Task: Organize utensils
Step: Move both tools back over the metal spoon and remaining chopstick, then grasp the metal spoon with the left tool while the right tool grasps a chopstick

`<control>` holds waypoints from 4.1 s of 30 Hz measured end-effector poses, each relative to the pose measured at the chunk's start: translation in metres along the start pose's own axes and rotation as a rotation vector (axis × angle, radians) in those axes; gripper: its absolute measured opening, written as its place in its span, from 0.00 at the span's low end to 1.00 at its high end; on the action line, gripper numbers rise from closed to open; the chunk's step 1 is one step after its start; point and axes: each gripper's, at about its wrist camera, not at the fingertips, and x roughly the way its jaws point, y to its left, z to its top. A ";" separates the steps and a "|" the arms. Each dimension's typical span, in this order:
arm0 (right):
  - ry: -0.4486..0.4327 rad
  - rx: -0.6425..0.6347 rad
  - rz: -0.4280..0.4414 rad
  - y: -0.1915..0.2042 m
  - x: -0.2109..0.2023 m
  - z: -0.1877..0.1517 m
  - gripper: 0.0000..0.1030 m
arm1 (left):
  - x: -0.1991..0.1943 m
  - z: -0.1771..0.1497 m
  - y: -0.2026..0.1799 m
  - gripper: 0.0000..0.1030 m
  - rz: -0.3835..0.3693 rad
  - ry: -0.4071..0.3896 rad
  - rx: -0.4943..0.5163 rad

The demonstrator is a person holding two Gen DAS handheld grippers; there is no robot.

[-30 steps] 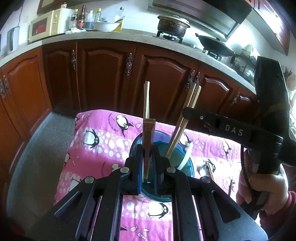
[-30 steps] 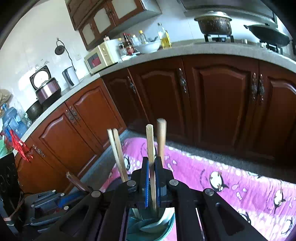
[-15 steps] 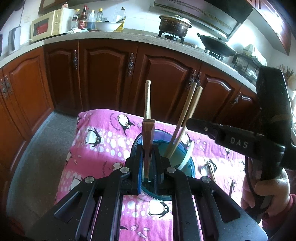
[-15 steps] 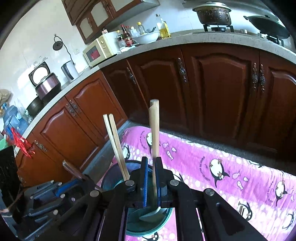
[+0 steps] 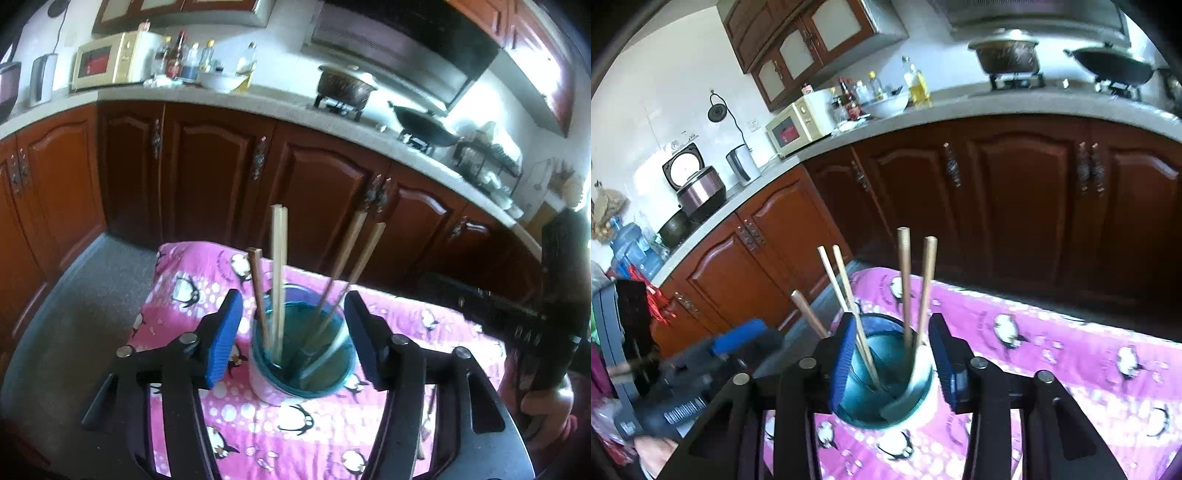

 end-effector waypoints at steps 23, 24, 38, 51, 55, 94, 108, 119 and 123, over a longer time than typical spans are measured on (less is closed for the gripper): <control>-0.047 0.131 -0.414 -0.107 -0.171 -0.114 0.53 | 0.007 -0.071 -0.181 0.67 -0.176 0.132 0.348; -0.056 0.138 -0.415 -0.109 -0.178 -0.114 0.54 | 0.008 -0.072 -0.188 0.67 -0.174 0.136 0.365; -0.083 0.157 -0.417 -0.125 -0.203 -0.120 0.57 | 0.018 -0.084 -0.212 0.67 -0.163 0.181 0.437; -0.041 0.164 -0.401 -0.124 -0.181 -0.125 0.60 | 0.025 -0.084 -0.172 0.67 -0.101 0.200 0.350; -0.014 0.158 -0.403 -0.121 -0.167 -0.126 0.60 | 0.028 -0.084 -0.157 0.67 -0.073 0.200 0.333; 0.254 0.401 -0.273 -0.195 -0.053 -0.170 0.45 | 0.134 -0.125 -0.145 0.47 -0.086 0.399 0.222; 0.313 0.457 -0.263 -0.229 0.000 -0.168 0.12 | 0.229 -0.117 -0.151 0.39 -0.007 0.446 0.164; 0.317 0.473 -0.167 -0.244 -0.007 -0.169 0.11 | 0.258 -0.118 -0.162 0.16 -0.101 0.462 0.255; 0.308 0.467 -0.154 -0.242 -0.009 -0.166 0.10 | 0.249 -0.117 -0.164 0.03 -0.150 0.453 0.240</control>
